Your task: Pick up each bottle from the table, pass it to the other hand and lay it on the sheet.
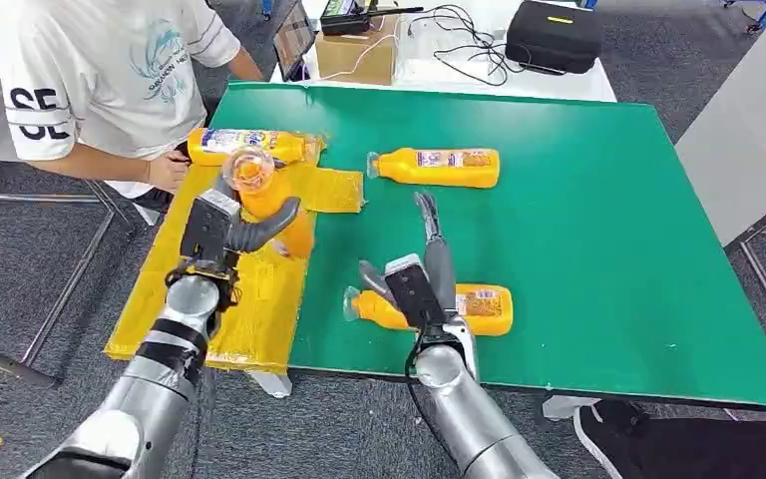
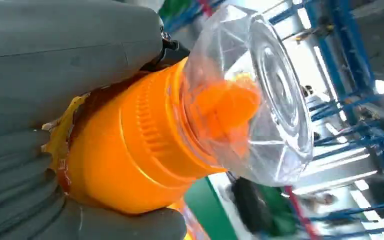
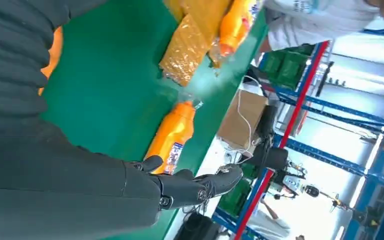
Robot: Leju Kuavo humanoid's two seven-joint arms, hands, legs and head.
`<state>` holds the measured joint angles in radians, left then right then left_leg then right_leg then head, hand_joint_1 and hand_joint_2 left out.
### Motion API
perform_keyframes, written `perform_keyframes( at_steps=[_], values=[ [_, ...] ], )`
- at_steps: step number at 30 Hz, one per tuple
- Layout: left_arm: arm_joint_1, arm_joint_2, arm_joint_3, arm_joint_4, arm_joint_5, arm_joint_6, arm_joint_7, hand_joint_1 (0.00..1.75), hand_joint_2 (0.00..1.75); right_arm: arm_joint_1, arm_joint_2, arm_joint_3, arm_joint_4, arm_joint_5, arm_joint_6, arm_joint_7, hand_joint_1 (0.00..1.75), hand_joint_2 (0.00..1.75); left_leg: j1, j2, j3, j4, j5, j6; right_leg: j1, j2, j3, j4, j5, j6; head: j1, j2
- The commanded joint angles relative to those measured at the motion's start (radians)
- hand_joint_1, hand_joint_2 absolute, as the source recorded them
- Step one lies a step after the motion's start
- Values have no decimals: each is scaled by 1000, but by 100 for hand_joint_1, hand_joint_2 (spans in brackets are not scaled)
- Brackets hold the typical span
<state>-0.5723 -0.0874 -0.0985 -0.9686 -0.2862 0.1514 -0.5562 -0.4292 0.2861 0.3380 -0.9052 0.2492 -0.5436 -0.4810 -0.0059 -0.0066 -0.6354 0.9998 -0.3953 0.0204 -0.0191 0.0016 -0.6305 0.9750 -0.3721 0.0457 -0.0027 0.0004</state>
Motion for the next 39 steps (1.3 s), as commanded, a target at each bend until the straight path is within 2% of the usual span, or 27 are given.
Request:
perform_keyframes(
  at_steps=[1, 6, 9, 14, 16, 21, 25, 29, 33, 38, 39],
  values=[
    [-86, 49, 33, 172, -87, 19, -21, 175, 175, -18, -19, -51, -12, -21, 19, -12, 0, 175, 1, 1, 3, 0, -2, -1, 1, 0, 4, -1, -2, -1, 0, 0],
    [-75, 46, 28, 159, -132, 42, -25, 175, 175, -21, -18, -54, -3, -34, 32, -13, 0, 175, 2, -1, 5, 1, -3, -2, 2, -2, 6, 0, -3, -2, 0, 0],
    [-99, 70, -24, 201, -273, 148, -6, 175, 175, -25, -13, -54, 3, -39, 36, -17, 0, 175, 2, 0, 4, 1, -3, -2, 2, -1, 5, 0, -3, -2, 0, 0],
    [-185, 121, -217, 455, -587, 169, 78, 175, 175, -37, -9, -43, 10, -43, 59, -10, 0, 175, 1, -1, 2, 1, -2, -1, 1, -2, 3, 0, -2, -2, 0, 0],
    [-203, 148, -348, 579, -758, 199, 109, 175, 175, -44, -5, -35, 27, -41, 82, -13, 0, 175, 1, -3, 4, 0, -1, -2, 1, -3, 4, -1, -2, -2, 0, 0],
    [-230, 149, -522, 700, -978, 150, 283, 175, 175, -55, 9, -16, 52, -31, 100, -12, 0, 175, 1, 2, 6, 0, -3, -2, 1, 1, 5, 0, -2, -2, 0, 0],
    [-219, 144, -520, 707, -974, 111, 281, 175, 175, -59, 14, -6, 61, -26, 104, -11, 0, 175, 1, 3, 3, 0, -2, -1, 1, 1, 3, 0, -1, -1, 0, 0],
    [-179, 149, -508, 705, -964, 137, 282, 175, 175, -67, 22, 2, 79, -26, 111, -9, 0, 175, 1, 5, 5, 0, -3, -2, 1, 3, 4, -1, -2, -2, 0, 0],
    [-178, 149, -532, 720, -987, 96, 266, 175, 175, -78, 28, 15, 103, -24, 121, -12, 0, 175, 2, 5, 7, 0, -4, -2, 2, 4, 7, -1, -2, -3, 0, 0],
    [-172, 135, -477, 704, -930, 114, 244, 175, 175, -82, 26, 17, 113, -23, 122, -7, 0, 175, 1, 5, 8, -2, -3, -2, 1, 4, 7, -2, -1, -2, 0, 0],
    [-171, 133, -472, 702, -925, 119, 243, 145, 175, -83, 26, 18, 115, -22, 122, -5, 0, 175, 2, 5, 9, -1, -3, -2, 2, 4, 9, -2, -2, -3, 0, 0]
  ],
)
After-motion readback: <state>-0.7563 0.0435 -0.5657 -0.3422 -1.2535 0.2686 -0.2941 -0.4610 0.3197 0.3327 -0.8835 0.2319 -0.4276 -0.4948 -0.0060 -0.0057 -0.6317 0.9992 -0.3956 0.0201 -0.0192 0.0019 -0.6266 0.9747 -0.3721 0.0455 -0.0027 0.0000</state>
